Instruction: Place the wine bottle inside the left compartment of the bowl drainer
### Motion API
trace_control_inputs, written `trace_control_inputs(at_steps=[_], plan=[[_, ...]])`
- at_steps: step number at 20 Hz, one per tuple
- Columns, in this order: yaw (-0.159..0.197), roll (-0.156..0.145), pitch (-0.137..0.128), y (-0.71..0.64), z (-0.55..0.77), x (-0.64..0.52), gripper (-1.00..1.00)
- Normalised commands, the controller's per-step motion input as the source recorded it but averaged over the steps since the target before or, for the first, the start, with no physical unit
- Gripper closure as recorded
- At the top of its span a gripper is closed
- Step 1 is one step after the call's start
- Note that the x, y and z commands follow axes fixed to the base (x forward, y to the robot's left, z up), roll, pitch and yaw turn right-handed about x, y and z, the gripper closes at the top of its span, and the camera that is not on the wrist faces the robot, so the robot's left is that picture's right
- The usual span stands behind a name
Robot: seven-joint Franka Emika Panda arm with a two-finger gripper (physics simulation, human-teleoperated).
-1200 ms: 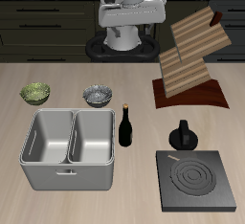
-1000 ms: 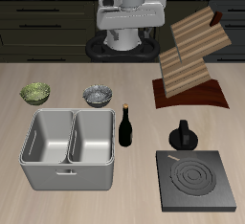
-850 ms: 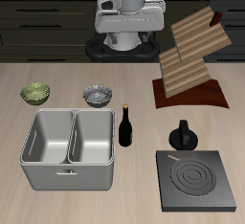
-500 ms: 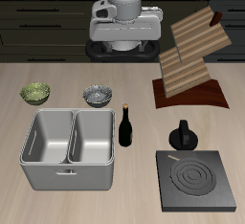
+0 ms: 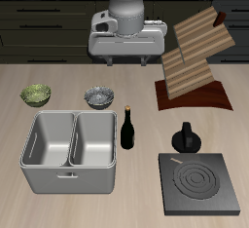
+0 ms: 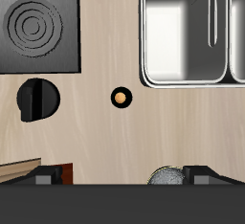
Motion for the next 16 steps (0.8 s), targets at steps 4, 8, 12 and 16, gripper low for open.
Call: trace_control_inputs(at_steps=[4,8,12,16], plan=[[-0.03,-0.019,0.03,0.02,-0.1,0.38,-1.0],[0.018,-0.011,-0.005,0.05,-0.01,0.15,-1.0],[-0.004,0.002,-0.009,0.02,0.0,0.01,-1.0],[0.021,0.019,-0.02,0.05,-0.09,-0.01,-1.0]])
